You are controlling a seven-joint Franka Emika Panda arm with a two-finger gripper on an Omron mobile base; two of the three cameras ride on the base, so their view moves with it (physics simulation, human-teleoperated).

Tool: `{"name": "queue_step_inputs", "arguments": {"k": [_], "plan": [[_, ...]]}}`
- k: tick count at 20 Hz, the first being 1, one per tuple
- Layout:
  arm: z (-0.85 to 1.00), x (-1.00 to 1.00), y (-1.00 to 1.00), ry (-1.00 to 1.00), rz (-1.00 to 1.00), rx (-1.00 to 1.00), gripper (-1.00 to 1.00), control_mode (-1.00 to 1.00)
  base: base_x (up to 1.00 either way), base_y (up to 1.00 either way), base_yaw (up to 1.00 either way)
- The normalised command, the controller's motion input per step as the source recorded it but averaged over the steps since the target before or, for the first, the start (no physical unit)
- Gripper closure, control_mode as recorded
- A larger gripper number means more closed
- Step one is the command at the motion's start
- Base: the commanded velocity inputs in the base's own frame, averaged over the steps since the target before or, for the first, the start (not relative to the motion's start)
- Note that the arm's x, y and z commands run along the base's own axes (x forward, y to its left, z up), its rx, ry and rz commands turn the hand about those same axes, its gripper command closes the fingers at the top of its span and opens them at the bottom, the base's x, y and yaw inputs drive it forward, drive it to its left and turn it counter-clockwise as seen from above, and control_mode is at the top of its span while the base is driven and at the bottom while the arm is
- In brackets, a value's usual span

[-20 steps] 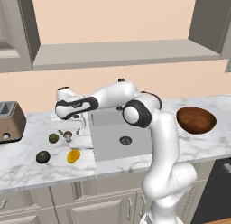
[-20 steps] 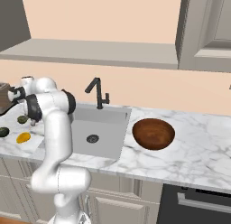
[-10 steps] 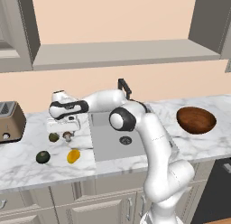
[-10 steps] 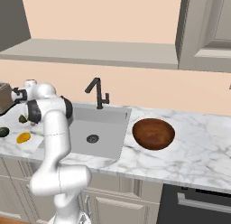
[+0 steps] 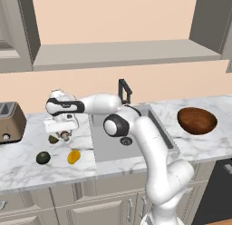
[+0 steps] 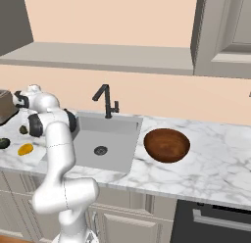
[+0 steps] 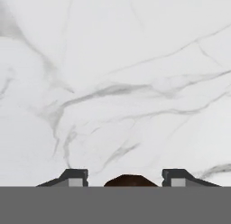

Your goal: There is a mixed pile of frozen fruits and vegetables on the counter. Locate all the frozen vegetables and place the items in a bowl on the counter. Take all the frozen fruits and defrost them in a running sink.

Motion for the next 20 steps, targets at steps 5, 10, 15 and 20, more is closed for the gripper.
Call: {"name": "queue_step_inputs", "arguments": {"k": [5, 10, 15, 20], "plan": [[0.01, -0.2, -0.44, -0.22, -0.05, 0.0, 1.0, -1.0, 0.0, 0.0, 0.0], [0.08, -0.31, -0.48, -0.19, -0.06, 0.06, 1.0, -1.0, 0.0, 0.0, 0.0], [0.19, -0.4, -0.58, -0.15, -0.06, 0.12, 1.0, -1.0, 0.0, 0.0, 0.0], [0.3, -0.35, -0.68, -0.12, -0.05, 0.12, 1.0, -1.0, 0.0, 0.0, 0.0]]}}
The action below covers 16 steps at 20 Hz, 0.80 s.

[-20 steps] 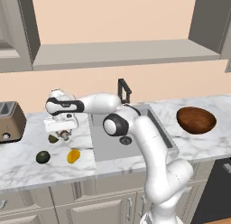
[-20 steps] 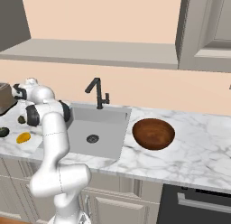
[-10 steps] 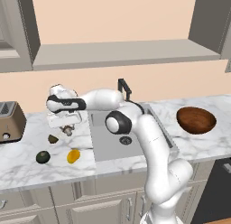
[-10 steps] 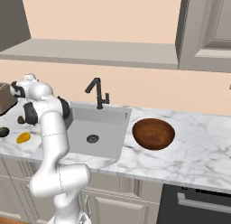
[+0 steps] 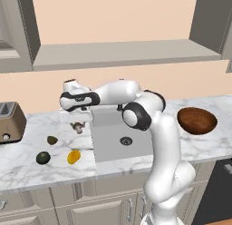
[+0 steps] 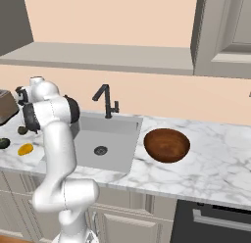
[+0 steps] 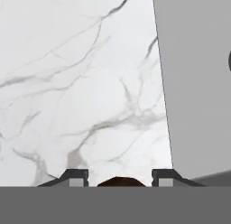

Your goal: There is a mixed pile of frozen fruits and vegetables on the counter. Locate all the frozen vegetables and place the items in a bowl on the counter. Take all the frozen fruits and defrost them in a running sink.

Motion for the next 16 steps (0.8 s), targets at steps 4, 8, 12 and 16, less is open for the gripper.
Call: {"name": "queue_step_inputs", "arguments": {"k": [4, 8, 12, 16], "plan": [[0.37, -0.35, -0.67, -0.12, -0.03, 0.09, 1.0, -1.0, 0.0, 0.0, 0.0], [0.38, -0.38, -0.66, -0.11, -0.01, 0.08, 1.0, -1.0, 0.0, 0.0, 0.0], [0.35, -0.4, -0.68, -0.16, -0.02, 0.07, 1.0, -1.0, 0.0, 0.0, 0.0], [0.31, -0.32, -0.65, -0.11, -0.01, 0.06, 1.0, -1.0, 0.0, 0.0, 0.0]]}}
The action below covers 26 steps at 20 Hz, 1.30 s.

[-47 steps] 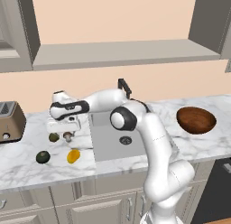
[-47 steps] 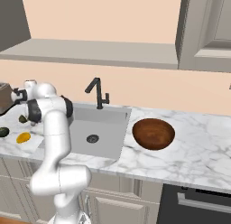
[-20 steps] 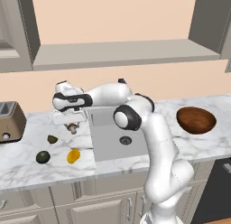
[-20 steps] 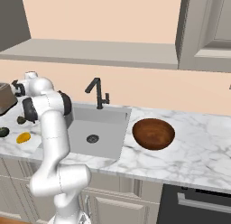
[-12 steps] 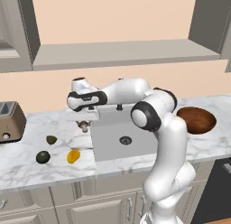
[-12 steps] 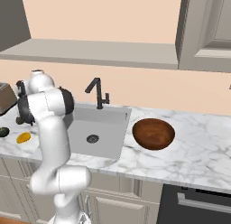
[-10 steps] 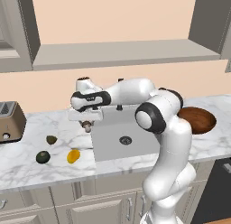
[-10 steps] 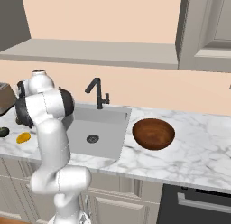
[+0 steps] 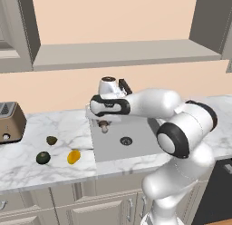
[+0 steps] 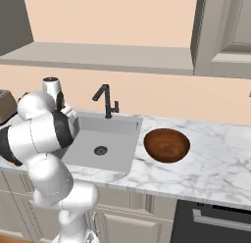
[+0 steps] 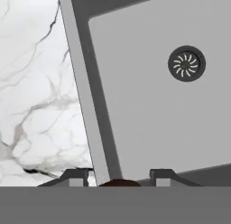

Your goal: There is a mixed pile of frozen fruits and vegetables on the counter. Locate all the frozen vegetables and place the items in a bowl on the counter. Take all the frozen fruits and defrost them in a running sink.

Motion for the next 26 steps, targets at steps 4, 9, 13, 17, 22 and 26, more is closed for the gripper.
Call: {"name": "queue_step_inputs", "arguments": {"k": [4, 9, 13, 17, 22, 26], "plan": [[0.38, -0.21, -0.62, -0.05, 0.0, 0.03, 1.0, -1.0, 0.0, 0.0, 0.0], [0.42, -0.23, -0.66, -0.02, 0.0, 0.02, 1.0, -1.0, 0.0, 0.0, 0.0], [0.19, -0.28, -0.63, 0.0, 0.0, -0.02, 1.0, -1.0, 0.0, 0.0, 0.0], [0.2, -0.08, -0.77, 0.0, -0.04, -0.11, 1.0, -1.0, 0.0, 0.0, 0.0], [0.17, 0.0, -0.78, 0.0, -0.04, -0.15, 1.0, -1.0, 0.0, 0.0, 0.0], [0.17, 0.0, -0.82, -0.01, -0.04, -0.14, 1.0, -1.0, 0.0, 0.0, 0.0]]}}
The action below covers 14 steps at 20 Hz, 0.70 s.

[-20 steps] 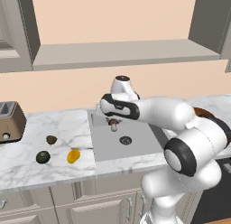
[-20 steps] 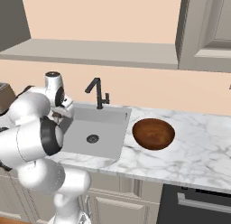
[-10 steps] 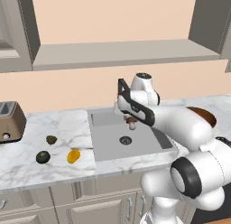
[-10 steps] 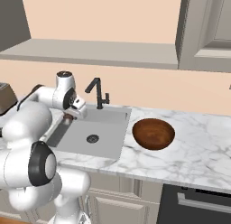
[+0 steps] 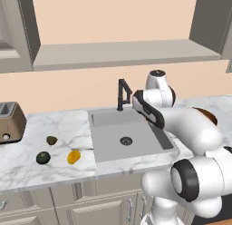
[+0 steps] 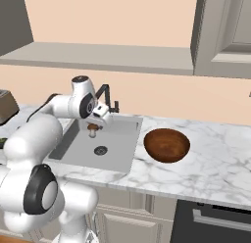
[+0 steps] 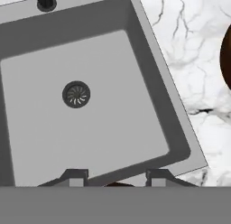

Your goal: There is a mixed pile of frozen fruits and vegetables on the counter. Locate all the frozen vegetables and place the items in a bowl on the counter. Take all the frozen fruits and defrost them in a running sink.

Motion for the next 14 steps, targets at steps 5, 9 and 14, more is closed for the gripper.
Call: {"name": "queue_step_inputs", "arguments": {"k": [5, 9, 14], "plan": [[0.12, 0.0, -0.85, -0.02, -0.03, -0.11, 1.0, -1.0, 0.0, 0.0, 0.0], [0.06, 0.0, -0.87, -0.02, -0.04, -0.08, 1.0, -1.0, 0.0, 0.0, 0.0], [0.03, 0.01, -0.84, 0.0, -0.04, -0.06, 1.0, -1.0, 0.0, 0.0, 0.0]]}}
